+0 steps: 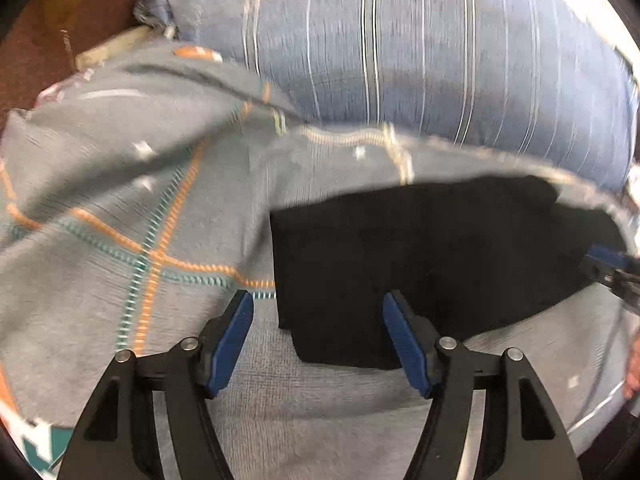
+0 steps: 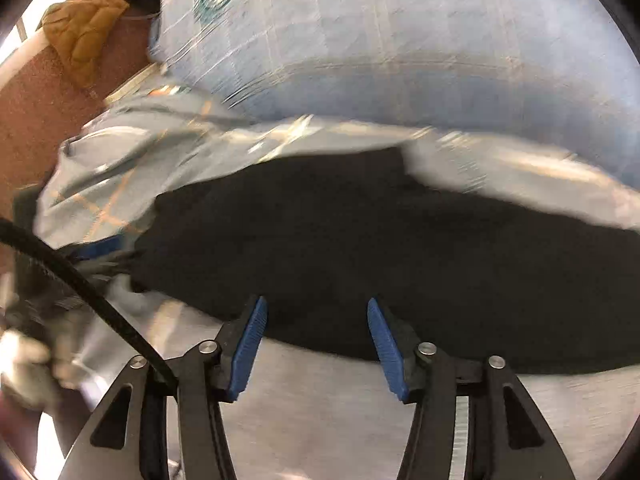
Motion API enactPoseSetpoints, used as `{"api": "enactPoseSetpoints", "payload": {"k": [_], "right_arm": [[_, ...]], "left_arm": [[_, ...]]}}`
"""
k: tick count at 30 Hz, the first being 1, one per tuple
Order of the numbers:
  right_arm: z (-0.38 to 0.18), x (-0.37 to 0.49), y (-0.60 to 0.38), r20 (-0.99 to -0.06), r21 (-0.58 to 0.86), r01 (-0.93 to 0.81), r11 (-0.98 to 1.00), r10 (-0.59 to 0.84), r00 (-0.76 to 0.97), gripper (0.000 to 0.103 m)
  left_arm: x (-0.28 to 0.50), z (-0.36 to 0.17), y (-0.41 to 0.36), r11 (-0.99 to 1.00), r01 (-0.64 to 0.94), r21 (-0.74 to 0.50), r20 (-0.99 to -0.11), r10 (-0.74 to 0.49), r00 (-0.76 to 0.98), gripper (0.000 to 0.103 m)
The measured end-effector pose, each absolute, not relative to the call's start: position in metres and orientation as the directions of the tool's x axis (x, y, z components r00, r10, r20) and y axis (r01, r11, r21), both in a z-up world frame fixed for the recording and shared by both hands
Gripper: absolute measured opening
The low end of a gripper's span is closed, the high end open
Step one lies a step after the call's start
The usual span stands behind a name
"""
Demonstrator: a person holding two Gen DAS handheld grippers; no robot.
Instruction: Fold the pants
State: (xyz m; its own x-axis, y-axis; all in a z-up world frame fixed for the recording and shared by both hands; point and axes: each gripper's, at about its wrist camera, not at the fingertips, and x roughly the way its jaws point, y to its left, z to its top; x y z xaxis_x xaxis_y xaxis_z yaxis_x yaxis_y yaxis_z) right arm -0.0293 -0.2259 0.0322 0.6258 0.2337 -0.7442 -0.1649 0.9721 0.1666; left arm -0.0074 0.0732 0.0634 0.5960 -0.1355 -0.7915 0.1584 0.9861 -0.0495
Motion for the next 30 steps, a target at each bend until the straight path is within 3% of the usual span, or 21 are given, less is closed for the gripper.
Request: {"api": "enactPoseSetpoints", "payload": {"k": [6,9,14,23,24,25,26,30], "right_arm": [[0.042,-0.056,-0.392,-0.677,0.276,0.208,0.938,0.036,0.735,0.068],[0.034,-0.075,-0.454,-0.668,0.372,0.302,0.878,0.028,0.743,0.063],[0.016,-0.095,-0.505,-0.605,0.556,0.298,0.776,0.132,0.785,0.062],[0.004,-0.062,-0.503,-0.665,0.502,0.337,0.797,0.107,0.739,0.062],[0.005,-0.059,-0.501,-0.671,0.489,0.337,0.805,0.100,0.735,0.049],[0.006,-0.054,-0.497,-0.688,0.464,0.344,0.816,0.088,0.721,0.019],[0.007,-0.052,-0.494,-0.698,0.453,0.343,0.823,0.088,0.711,0.011],[0.015,-0.063,-0.488,-0.674,0.461,0.346,0.817,0.069,0.735,0.011]], "left_arm": [[-0.031,0.102,0.048,0.974,0.209,-0.088,-0.732,-0.205,0.649,0.067],[-0.040,0.106,0.030,0.964,0.233,-0.124,-0.725,-0.248,0.642,0.067],[-0.045,0.106,0.008,0.951,0.245,-0.188,-0.724,-0.302,0.620,0.067],[-0.049,0.098,-0.015,0.953,0.239,-0.185,-0.752,-0.294,0.590,0.067],[-0.048,0.096,-0.013,0.954,0.234,-0.186,-0.755,-0.292,0.588,0.067],[-0.047,0.095,-0.013,0.956,0.227,-0.188,-0.758,-0.288,0.585,0.067],[-0.047,0.095,-0.014,0.956,0.223,-0.191,-0.760,-0.288,0.583,0.067],[-0.048,0.094,-0.012,0.959,0.215,-0.185,-0.764,-0.278,0.582,0.067]]}}
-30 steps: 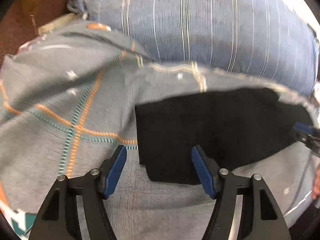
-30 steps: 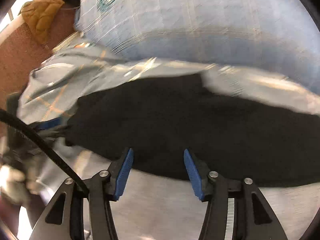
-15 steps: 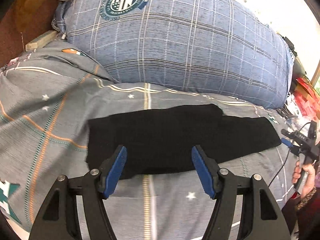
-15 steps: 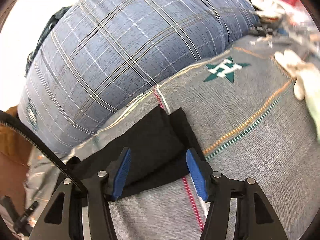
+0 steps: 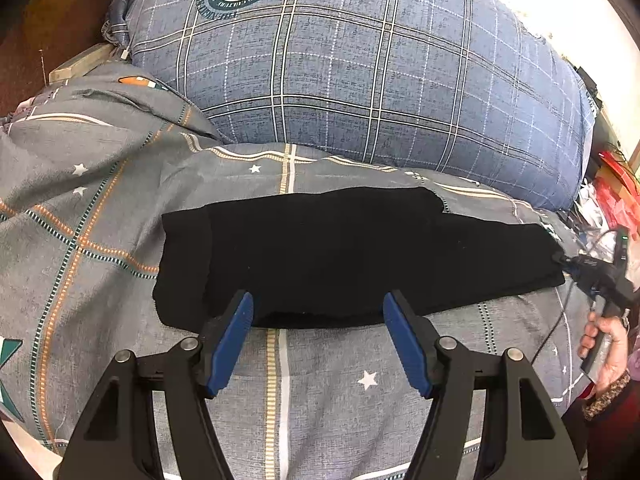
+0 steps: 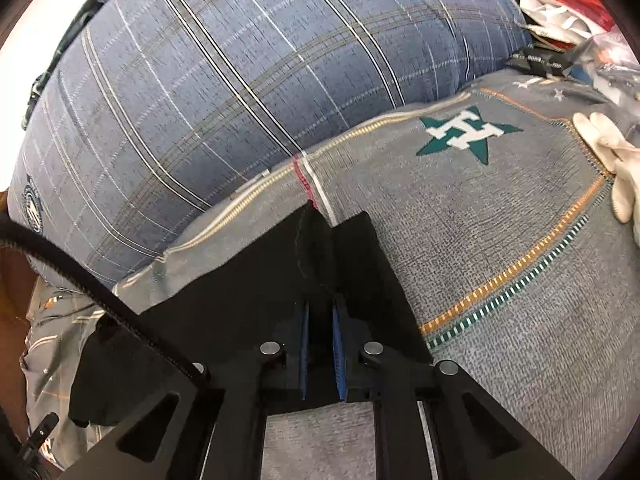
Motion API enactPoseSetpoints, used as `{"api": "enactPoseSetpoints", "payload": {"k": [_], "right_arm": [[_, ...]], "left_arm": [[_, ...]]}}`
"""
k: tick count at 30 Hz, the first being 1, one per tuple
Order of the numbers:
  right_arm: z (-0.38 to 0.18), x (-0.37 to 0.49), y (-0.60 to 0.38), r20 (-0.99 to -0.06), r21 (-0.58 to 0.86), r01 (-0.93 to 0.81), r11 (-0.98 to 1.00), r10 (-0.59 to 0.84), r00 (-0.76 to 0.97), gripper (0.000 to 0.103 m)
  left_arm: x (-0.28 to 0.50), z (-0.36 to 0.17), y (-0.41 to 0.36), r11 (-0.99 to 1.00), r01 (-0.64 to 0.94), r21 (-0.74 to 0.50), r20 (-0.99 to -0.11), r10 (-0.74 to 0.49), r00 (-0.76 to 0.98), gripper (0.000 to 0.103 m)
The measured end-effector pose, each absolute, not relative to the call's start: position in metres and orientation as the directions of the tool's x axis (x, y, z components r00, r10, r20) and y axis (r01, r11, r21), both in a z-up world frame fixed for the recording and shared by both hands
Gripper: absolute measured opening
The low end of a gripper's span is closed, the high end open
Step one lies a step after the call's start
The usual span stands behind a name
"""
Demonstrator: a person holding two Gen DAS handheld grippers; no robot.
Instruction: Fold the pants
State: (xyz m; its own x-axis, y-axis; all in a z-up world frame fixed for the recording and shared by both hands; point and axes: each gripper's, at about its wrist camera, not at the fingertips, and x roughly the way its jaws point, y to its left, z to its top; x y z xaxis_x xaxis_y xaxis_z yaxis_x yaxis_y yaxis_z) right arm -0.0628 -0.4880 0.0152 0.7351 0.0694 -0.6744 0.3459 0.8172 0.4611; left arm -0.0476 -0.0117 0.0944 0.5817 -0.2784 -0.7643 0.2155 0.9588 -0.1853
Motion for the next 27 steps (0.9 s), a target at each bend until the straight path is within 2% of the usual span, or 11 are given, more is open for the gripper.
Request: {"api": "enactPoseSetpoints", "payload": {"k": [3,9,11,12,13,15,16,18,22,24,27], "right_arm": [[0.025,-0.084,-0.493,-0.652,0.485,0.362,0.796,0.054,0.756,0.011],[0.017,-0.092,-0.510,-0.697,0.459,0.414,0.786,0.029,0.717,0.013],[0.009,-0.090,-0.515,-0.744,0.406,0.473,0.782,-0.018,0.668,0.030],[0.012,-0.096,-0.517,-0.760,0.360,0.531,0.767,-0.090,0.644,0.052],[0.017,-0.101,-0.519,-0.756,0.336,0.564,0.754,-0.141,0.639,0.060],[0.038,-0.115,-0.508,-0.720,0.279,0.598,0.752,-0.249,0.648,0.059],[0.044,-0.114,-0.501,-0.708,0.278,0.574,0.770,-0.240,0.664,0.059],[0.057,-0.108,-0.474,-0.683,0.279,0.484,0.829,-0.183,0.707,0.059],[0.053,-0.073,-0.413,-0.688,0.322,0.245,0.915,0.048,0.724,0.059],[0.041,-0.057,-0.389,-0.708,0.298,0.188,0.936,0.085,0.701,0.059],[0.018,-0.043,-0.379,-0.763,0.279,0.196,0.940,0.094,0.640,0.060]], "left_arm": [[-0.044,0.091,-0.008,0.960,0.212,-0.181,-0.772,-0.273,0.574,0.067],[-0.033,0.078,0.002,0.954,0.192,-0.231,-0.784,-0.299,0.544,0.067],[-0.028,0.076,0.005,0.958,0.174,-0.228,-0.791,-0.287,0.540,0.067],[-0.026,0.076,0.007,0.957,0.169,-0.235,-0.789,-0.290,0.541,0.067],[-0.024,0.076,0.009,0.955,0.168,-0.246,-0.786,-0.298,0.541,0.067],[-0.015,0.072,0.011,0.951,0.161,-0.264,-0.785,-0.308,0.538,0.068],[-0.011,0.069,0.012,0.951,0.157,-0.265,-0.787,-0.308,0.535,0.068],[0.004,0.054,0.013,0.949,0.137,-0.285,-0.802,-0.315,0.507,0.068],[0.018,0.025,0.023,0.935,0.079,-0.345,-0.816,-0.340,0.467,0.068],[0.015,0.026,0.024,0.932,0.086,-0.353,-0.808,-0.350,0.475,0.068],[0.014,0.025,0.024,0.931,0.127,-0.343,-0.809,-0.362,0.463,0.068]]}}
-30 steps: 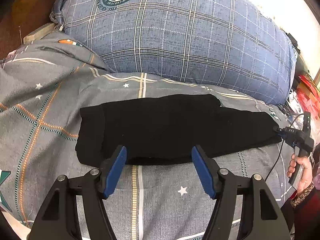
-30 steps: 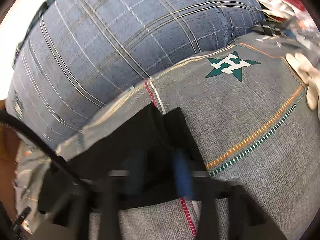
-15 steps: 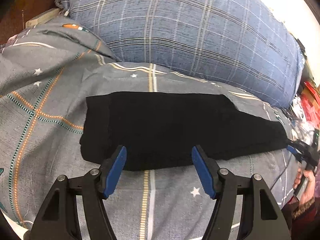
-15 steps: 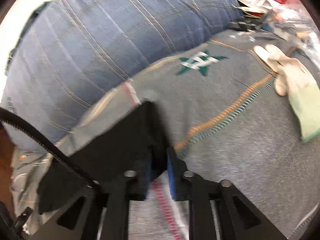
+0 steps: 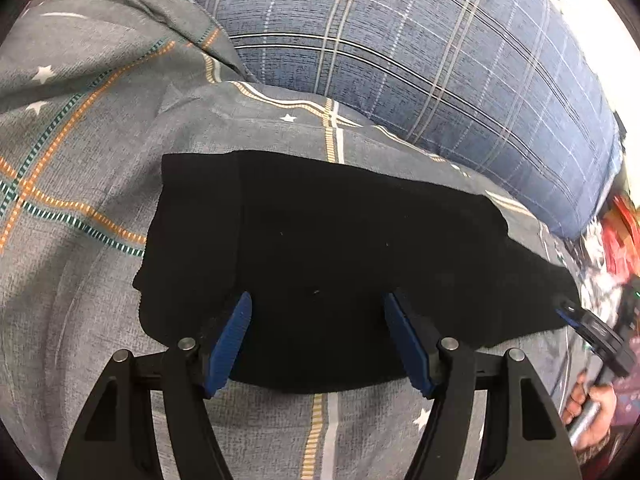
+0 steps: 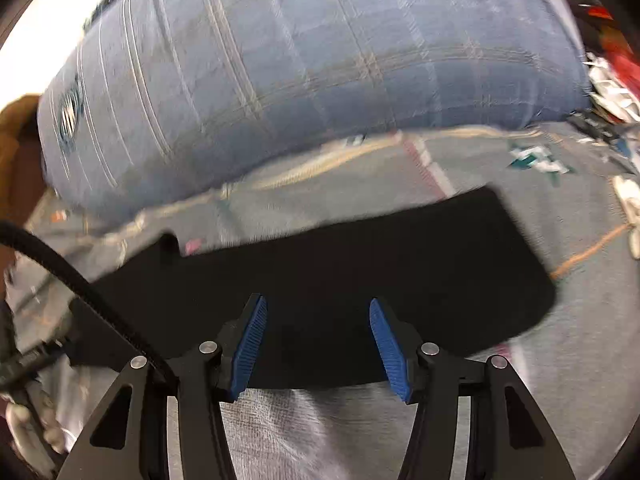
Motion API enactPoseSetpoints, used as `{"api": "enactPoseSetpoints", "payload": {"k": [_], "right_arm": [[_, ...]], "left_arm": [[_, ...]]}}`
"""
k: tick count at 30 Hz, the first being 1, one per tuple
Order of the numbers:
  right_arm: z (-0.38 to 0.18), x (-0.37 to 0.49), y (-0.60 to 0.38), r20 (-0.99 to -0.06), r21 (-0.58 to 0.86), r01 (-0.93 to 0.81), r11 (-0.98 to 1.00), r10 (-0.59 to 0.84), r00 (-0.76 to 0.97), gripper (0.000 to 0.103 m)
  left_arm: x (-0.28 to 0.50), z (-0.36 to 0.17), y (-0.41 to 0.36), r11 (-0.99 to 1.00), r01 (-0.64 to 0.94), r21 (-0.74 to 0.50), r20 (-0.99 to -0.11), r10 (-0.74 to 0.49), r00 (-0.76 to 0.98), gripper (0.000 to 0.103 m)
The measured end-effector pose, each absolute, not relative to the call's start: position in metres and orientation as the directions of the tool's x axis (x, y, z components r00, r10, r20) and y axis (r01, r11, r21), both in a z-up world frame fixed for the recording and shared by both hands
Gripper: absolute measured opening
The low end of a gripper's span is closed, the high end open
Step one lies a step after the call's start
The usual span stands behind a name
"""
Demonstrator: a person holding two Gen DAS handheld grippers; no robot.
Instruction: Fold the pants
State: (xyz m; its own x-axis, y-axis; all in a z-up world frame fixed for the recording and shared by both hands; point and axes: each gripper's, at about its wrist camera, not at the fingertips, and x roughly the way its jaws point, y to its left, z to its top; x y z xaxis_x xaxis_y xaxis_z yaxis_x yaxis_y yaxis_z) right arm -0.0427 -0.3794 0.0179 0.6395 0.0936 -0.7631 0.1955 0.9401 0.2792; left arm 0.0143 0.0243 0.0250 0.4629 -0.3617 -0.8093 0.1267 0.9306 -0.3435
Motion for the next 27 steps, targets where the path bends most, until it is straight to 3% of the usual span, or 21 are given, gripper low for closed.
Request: {"api": "enactPoseSetpoints", "payload": {"k": [4,7,14,19,27], "right_arm": [[0.020,-0.043,-0.382,-0.763,0.262,0.183,0.948,0.087,0.640,0.060],[0.033,-0.053,-0.393,-0.749,0.259,0.198,0.945,0.068,0.659,0.061],[0.046,-0.092,-0.435,-0.700,0.368,0.268,0.890,0.075,0.710,0.064],[0.034,-0.118,-0.469,-0.666,0.472,0.328,0.818,0.088,0.741,0.064],[0.018,-0.134,-0.509,-0.621,0.572,0.348,0.742,0.115,0.775,0.064]], "left_arm": [[0.013,0.037,0.040,0.921,0.160,-0.355,-0.805,-0.388,0.449,0.068],[0.008,0.052,0.064,0.953,0.104,-0.286,-0.811,-0.298,0.504,0.068],[-0.007,0.080,0.095,0.930,0.048,-0.365,-0.766,-0.329,0.552,0.068],[-0.016,0.096,0.041,0.906,0.190,-0.379,-0.740,-0.419,0.526,0.068],[-0.009,0.119,-0.121,0.806,0.495,-0.324,-0.749,-0.539,0.385,0.068]]}}
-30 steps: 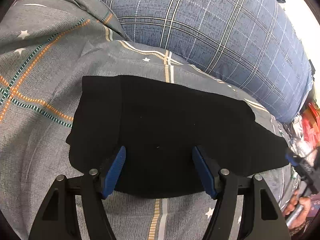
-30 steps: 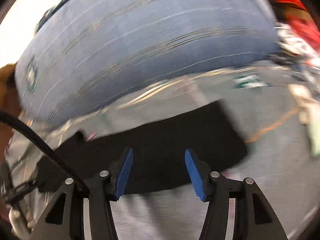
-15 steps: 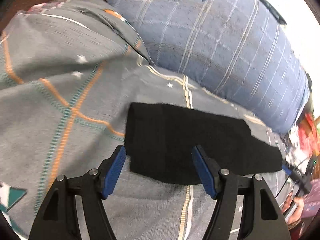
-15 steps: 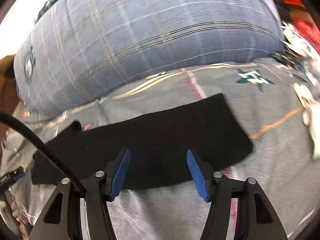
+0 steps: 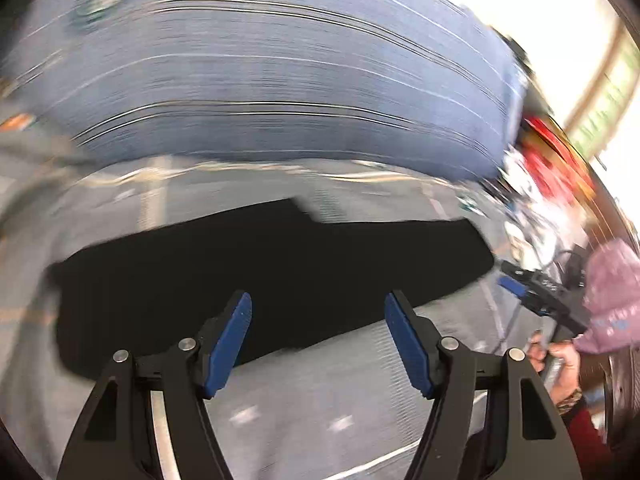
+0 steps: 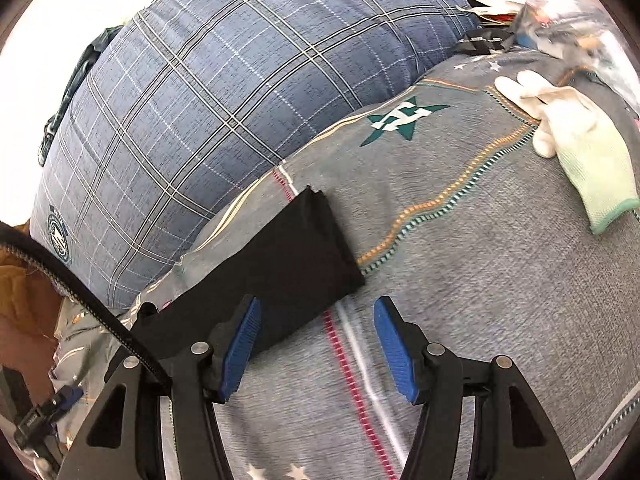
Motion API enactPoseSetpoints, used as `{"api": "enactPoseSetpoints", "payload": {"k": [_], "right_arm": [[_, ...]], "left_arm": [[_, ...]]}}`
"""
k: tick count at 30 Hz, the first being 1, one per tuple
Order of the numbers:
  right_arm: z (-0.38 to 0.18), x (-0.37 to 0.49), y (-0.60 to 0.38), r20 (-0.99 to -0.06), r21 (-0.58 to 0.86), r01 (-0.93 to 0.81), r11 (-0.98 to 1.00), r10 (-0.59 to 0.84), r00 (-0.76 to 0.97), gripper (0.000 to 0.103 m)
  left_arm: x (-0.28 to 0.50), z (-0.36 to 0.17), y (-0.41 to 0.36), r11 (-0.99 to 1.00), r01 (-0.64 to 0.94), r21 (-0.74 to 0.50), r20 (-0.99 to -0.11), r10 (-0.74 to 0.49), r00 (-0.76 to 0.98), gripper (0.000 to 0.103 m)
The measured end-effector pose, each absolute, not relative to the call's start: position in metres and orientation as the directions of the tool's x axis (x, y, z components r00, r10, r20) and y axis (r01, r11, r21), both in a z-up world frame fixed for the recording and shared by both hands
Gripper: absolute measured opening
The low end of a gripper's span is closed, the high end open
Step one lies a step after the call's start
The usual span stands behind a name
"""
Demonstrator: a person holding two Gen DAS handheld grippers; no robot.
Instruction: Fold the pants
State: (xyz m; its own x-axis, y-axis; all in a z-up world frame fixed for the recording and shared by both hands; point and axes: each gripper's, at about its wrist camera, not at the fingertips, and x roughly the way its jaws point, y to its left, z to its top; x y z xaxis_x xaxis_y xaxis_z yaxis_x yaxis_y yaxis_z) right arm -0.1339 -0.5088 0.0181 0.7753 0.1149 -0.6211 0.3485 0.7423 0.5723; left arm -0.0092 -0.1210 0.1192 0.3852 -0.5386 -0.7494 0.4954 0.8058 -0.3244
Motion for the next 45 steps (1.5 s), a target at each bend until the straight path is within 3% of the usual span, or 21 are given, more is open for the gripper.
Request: {"api": "enactPoseSetpoints", "payload": {"k": [6,12,20,24,26,27,28,30,36,45], "right_arm": [[0.009,-0.134,-0.513,-0.586,0.596,0.307,0.742,0.139,0.799,0.064],[0.001,-0.115,-0.512,-0.581,0.570,0.260,0.780,0.159,0.798,0.064],[-0.003,-0.101,-0.519,-0.552,0.576,0.233,0.784,0.162,0.818,0.064],[-0.005,-0.100,-0.514,-0.537,0.576,0.230,0.784,0.151,0.830,0.065],[-0.005,-0.098,-0.512,-0.536,0.576,0.227,0.785,0.153,0.830,0.056],[-0.007,-0.097,-0.512,-0.538,0.583,0.223,0.781,0.166,0.827,0.030],[-0.010,-0.095,-0.512,-0.542,0.598,0.218,0.771,0.189,0.818,0.018],[-0.014,-0.098,-0.513,-0.528,0.631,0.215,0.746,0.210,0.823,0.017],[0.009,-0.103,-0.498,-0.497,0.616,0.167,0.770,0.214,0.841,0.016],[0.062,-0.085,-0.418,-0.509,0.474,0.048,0.879,0.229,0.830,0.016]], "left_arm": [[0.014,0.118,-0.261,0.690,0.671,-0.272,-0.785,-0.563,0.260,0.068],[0.036,0.091,-0.384,0.557,0.775,-0.299,-0.820,-0.566,0.091,0.068],[0.061,0.051,-0.487,0.421,0.834,-0.356,-0.842,-0.531,-0.091,0.068],[0.051,0.026,-0.516,0.375,0.884,-0.278,-0.891,-0.444,-0.092,0.070],[0.044,0.029,-0.520,0.347,0.898,-0.269,-0.893,-0.440,-0.097,0.070],[0.042,0.031,-0.521,0.343,0.897,-0.280,-0.890,-0.443,-0.108,0.058],[0.039,0.034,-0.521,0.339,0.899,-0.276,-0.891,-0.441,-0.107,0.032],[0.039,0.037,-0.518,0.332,0.901,-0.278,-0.888,-0.447,-0.109,0.008],[0.046,0.065,-0.482,0.346,0.853,-0.391,-0.811,-0.568,-0.141,0.008],[0.060,0.116,-0.379,0.381,0.767,-0.516,-0.672,-0.735,-0.087,0.009]]}}
